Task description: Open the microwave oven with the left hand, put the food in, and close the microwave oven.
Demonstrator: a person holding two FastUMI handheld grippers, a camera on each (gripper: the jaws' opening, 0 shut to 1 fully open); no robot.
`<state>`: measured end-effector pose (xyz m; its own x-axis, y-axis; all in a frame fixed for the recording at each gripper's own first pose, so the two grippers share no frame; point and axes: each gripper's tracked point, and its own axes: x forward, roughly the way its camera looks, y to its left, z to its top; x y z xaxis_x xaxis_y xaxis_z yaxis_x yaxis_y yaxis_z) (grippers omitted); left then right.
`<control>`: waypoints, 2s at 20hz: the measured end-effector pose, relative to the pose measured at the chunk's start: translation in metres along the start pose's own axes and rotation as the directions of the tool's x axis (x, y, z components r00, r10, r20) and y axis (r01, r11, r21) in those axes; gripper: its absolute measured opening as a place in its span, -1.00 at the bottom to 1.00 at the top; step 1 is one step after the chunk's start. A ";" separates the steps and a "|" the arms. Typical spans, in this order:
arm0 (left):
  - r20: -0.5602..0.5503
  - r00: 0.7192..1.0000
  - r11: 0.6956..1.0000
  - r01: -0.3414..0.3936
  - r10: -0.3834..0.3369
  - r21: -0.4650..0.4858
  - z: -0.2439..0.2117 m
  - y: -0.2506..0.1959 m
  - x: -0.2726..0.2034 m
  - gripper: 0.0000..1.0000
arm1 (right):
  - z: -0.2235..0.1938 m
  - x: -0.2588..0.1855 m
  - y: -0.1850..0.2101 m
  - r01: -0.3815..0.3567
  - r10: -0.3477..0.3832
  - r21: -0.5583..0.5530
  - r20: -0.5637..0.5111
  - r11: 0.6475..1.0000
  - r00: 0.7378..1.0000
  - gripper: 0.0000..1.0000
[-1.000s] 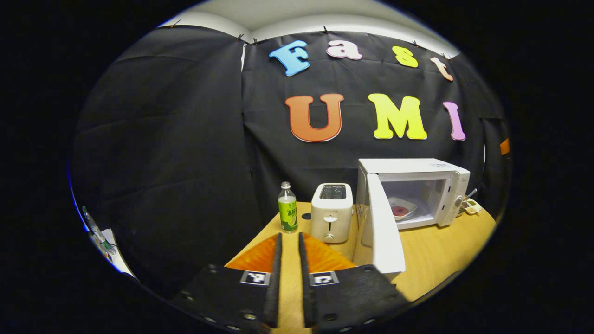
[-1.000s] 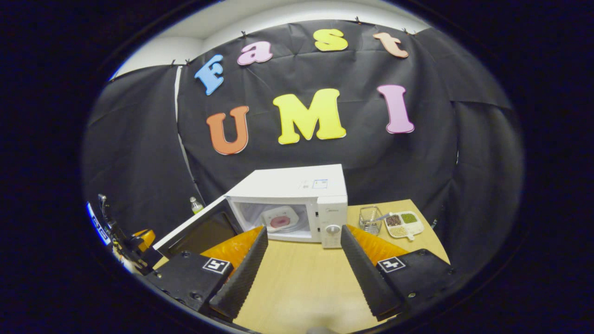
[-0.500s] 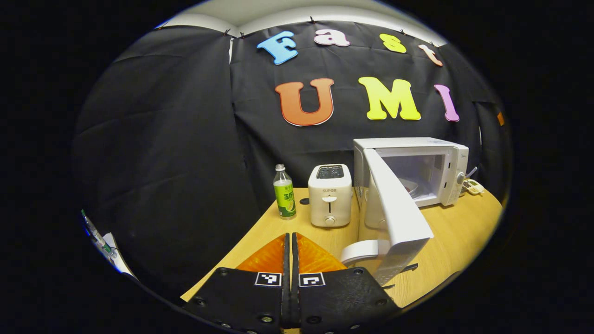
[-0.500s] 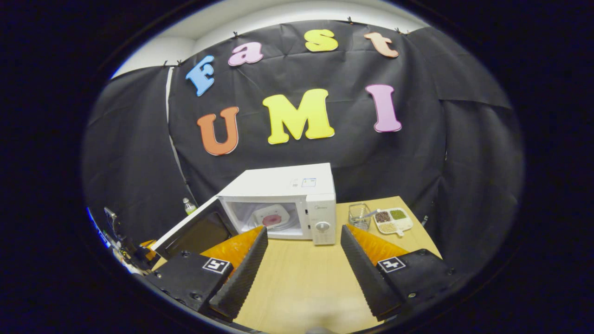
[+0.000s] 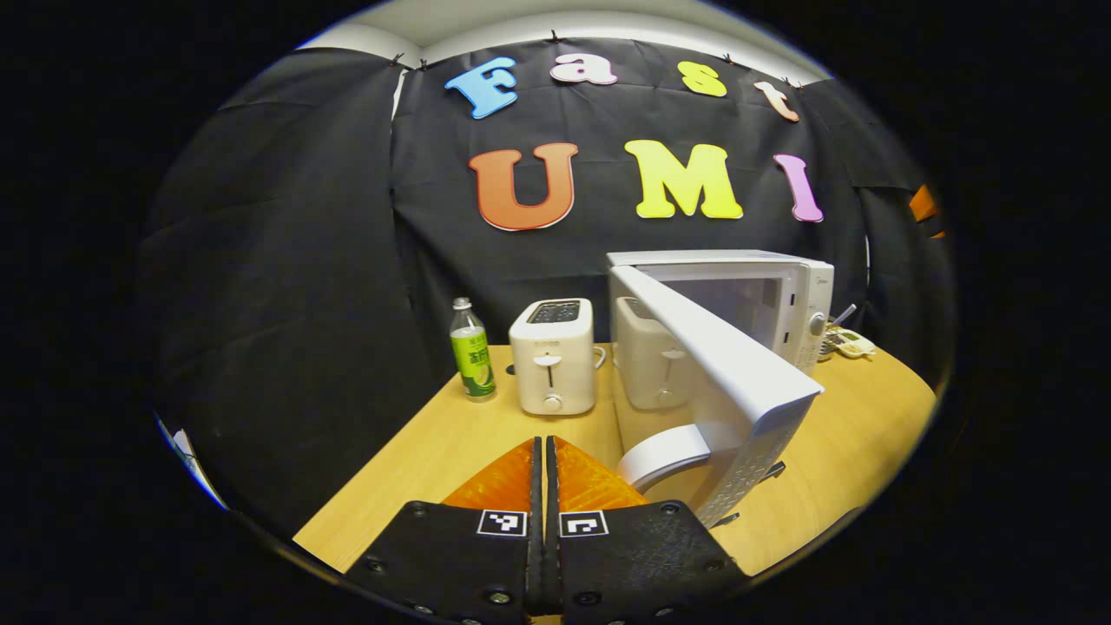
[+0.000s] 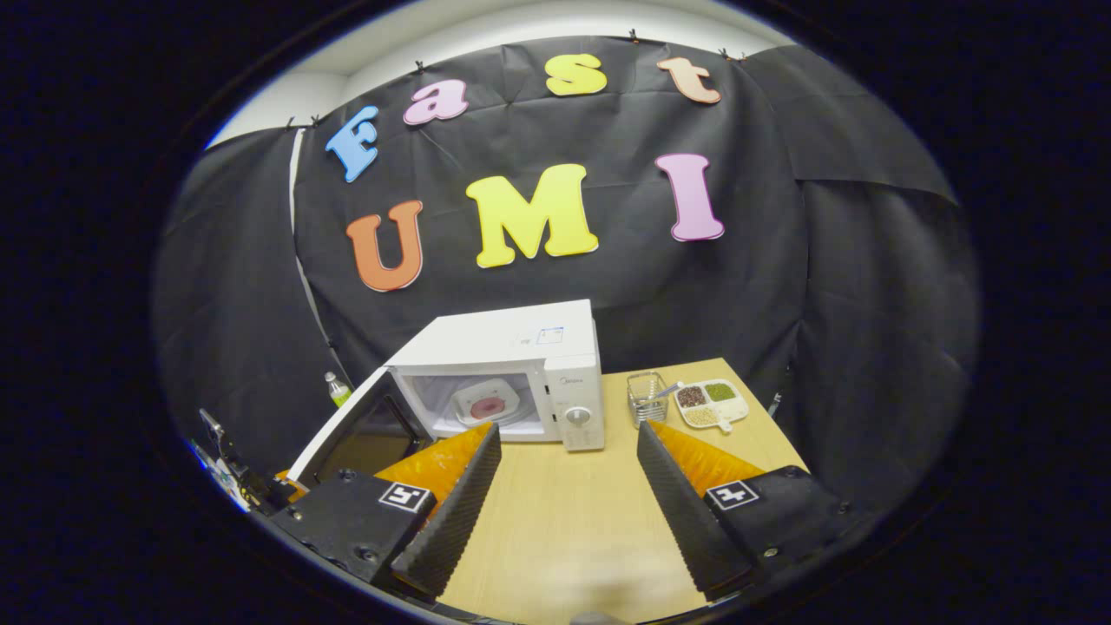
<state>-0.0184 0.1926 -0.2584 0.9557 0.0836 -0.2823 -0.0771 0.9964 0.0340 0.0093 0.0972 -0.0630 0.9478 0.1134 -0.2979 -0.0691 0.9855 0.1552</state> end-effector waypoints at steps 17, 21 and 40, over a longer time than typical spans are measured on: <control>0.061 0.919 0.920 0.384 -0.389 0.070 0.051 -0.234 0.039 -1.00 | 0.017 -0.009 -0.061 0.081 -0.081 -0.011 0.037 0.997 0.996 1.00; 0.066 0.903 0.904 0.420 -0.425 0.084 0.059 -0.261 0.056 -1.00 | 0.026 -0.014 -0.078 0.120 -0.118 -0.033 0.075 0.992 0.990 1.00; 0.082 0.898 0.901 0.427 -0.432 0.074 0.092 -0.324 0.150 -1.00 | 0.029 0.011 -0.123 0.188 -0.187 -0.028 0.031 0.982 0.982 1.00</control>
<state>0.1756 -0.1189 -0.2237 0.9150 -0.3563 -0.1894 0.3594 0.9330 -0.0189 0.0370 -0.0267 -0.0578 0.9532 -0.0766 -0.2925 0.1012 0.9924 0.0701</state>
